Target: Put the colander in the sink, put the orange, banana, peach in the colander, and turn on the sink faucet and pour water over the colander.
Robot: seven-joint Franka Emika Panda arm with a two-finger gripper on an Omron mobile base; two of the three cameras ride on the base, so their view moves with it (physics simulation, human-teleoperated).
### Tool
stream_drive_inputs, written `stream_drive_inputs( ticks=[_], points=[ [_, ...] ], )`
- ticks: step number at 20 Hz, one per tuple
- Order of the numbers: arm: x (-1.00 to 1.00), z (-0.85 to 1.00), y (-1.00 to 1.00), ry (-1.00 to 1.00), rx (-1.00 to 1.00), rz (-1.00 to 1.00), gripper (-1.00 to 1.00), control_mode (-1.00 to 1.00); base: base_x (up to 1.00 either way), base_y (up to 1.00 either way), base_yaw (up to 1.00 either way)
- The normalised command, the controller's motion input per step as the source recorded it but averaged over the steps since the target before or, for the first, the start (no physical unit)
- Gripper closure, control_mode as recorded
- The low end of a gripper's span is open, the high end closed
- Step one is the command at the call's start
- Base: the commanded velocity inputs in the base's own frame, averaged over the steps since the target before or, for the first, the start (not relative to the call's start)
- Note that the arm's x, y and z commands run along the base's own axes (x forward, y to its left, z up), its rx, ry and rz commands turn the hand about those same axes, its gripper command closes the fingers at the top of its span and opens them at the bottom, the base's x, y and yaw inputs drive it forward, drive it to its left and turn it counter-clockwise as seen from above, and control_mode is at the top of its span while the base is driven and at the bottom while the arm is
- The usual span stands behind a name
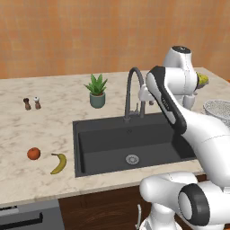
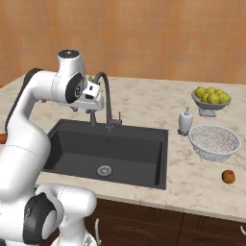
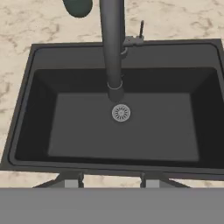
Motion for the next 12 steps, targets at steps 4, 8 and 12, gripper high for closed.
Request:
stream_drive_inputs(
  ticks=[4,8,12],
  points=[
    [-0.09,0.00,-0.24,0.00,0.00,-0.01,-1.00,-1.00,0.00,0.00,0.00],
    [-0.34,-0.10,-0.60,0.00,0.00,-0.01,-1.00,-1.00,0.00,0.00,0.00],
    [-0.49,-0.17,-0.83,-0.02,0.00,0.09,-1.00,-1.00,0.00,0.00,0.00]
  ],
)
